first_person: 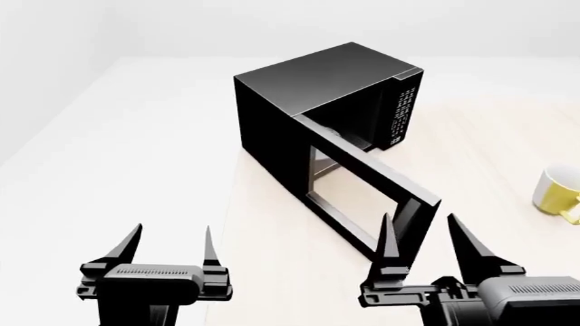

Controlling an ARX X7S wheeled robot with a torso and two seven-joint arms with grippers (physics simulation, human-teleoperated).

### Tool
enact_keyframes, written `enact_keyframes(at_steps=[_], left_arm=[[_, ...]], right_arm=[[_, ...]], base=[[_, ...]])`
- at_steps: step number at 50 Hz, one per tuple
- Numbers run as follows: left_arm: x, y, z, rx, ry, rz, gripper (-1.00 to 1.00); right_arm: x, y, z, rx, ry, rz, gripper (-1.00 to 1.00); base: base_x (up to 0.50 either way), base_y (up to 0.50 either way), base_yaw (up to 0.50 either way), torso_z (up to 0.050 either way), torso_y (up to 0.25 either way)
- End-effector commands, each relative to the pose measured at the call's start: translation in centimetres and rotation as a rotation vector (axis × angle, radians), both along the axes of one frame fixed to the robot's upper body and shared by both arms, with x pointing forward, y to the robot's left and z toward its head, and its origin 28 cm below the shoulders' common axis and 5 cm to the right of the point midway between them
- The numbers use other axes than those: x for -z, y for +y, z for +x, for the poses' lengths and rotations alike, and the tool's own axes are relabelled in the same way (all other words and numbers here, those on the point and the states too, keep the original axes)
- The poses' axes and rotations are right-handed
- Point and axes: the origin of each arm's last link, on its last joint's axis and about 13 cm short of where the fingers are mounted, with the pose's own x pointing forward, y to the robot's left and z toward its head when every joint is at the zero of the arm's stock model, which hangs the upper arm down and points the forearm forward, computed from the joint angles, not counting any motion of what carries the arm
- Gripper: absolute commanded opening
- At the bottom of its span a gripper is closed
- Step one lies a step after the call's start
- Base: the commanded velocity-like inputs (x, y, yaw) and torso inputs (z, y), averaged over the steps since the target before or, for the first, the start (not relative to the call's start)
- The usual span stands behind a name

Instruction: Close the microwave.

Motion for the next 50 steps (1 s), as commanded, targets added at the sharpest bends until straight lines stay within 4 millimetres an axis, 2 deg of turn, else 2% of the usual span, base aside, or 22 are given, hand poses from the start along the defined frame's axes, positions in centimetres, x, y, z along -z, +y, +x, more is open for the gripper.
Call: enact_keyframes(at_steps=[1,17,30,50], left_arm=[[0.0,0.0,0.0,-0.002,0.001,0.002,1.00],[0.2,-0.1,0.2,0.004,0.006,0.002,1.00],[0.2,-0.1,0.1,0.000,0.006,0.004,1.00],[0.1,-0.1,0.2,0.003,0.008,0.004,1.00]], right_arm=[[-0.5,-0.1,-0.1,0.015,-0.003,0.004,1.00],[-3.3,-0.2,-1.3,0.068,-0.037,-0.039,1.00],[-5.4,-0.5,-0.9,0.087,-0.066,-0.082,1.00],[-7.1,-0.8,-0.8,0.080,-0.104,-0.088,1.00]], base=[[0.50,0.00,0.00,0.000,0.000],[0.06,0.00,0.00,0.000,0.000],[0.00,0.00,0.00,0.000,0.000],[0.04,0.00,0.00,0.000,0.000]])
